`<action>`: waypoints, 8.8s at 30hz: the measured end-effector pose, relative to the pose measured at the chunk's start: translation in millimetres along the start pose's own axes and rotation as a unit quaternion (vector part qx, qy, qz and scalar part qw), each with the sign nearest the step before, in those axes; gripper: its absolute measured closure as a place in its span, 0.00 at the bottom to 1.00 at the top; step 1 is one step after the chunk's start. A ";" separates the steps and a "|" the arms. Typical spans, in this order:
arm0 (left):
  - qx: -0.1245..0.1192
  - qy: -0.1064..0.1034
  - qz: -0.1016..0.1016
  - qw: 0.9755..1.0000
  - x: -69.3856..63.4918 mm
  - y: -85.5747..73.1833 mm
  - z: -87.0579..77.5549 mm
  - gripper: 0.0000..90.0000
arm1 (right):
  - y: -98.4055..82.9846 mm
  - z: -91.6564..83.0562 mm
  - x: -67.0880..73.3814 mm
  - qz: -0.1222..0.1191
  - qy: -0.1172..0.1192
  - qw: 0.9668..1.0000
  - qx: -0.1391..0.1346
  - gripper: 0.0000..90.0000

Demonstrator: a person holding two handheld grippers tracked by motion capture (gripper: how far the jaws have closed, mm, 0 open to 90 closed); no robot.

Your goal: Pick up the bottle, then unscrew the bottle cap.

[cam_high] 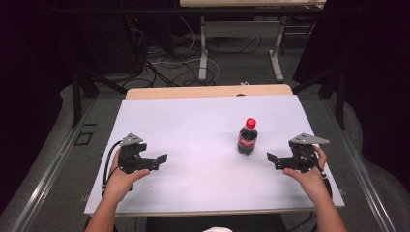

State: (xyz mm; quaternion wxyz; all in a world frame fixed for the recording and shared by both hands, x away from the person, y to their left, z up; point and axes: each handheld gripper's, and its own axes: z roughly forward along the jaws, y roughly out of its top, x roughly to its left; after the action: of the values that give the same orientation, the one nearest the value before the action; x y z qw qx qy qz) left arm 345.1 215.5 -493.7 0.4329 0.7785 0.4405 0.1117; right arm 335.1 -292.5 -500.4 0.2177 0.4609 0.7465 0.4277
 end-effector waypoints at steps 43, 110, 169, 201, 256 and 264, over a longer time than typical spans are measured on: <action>0.002 0.004 0.026 1.000 -19.7 0.0 -3.2 0.02 | 46.3 93.0 37.0 -0.057 0.041 0.997 0.018 0.23; -0.006 -0.196 0.191 0.962 -136.7 85.2 6.2 0.34 | 45.0 42.1 149.8 -0.207 0.253 0.943 0.052 0.33; -0.004 -0.093 0.127 0.988 -178.6 89.6 13.4 0.62 | 45.9 40.1 162.2 -0.181 0.220 0.958 0.047 0.33; -0.004 -0.212 0.201 0.956 -149.3 84.1 7.7 0.68 | 45.4 38.8 166.9 -0.179 0.258 0.948 0.050 0.33; 0.001 -0.199 0.194 0.961 -152.1 85.0 0.9 0.68 | 45.5 36.7 170.9 -0.177 0.261 0.947 0.058 0.33; -0.034 -0.103 0.154 0.982 -172.4 76.5 5.5 0.68 | 44.7 38.4 170.5 -0.163 0.202 0.965 0.051 0.33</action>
State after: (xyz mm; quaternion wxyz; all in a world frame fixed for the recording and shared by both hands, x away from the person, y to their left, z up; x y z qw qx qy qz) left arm 292.1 59.3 -402.2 0.4802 0.8291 0.2640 0.1112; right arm 303.2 -117.3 -471.8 0.1057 0.2480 0.8606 0.4321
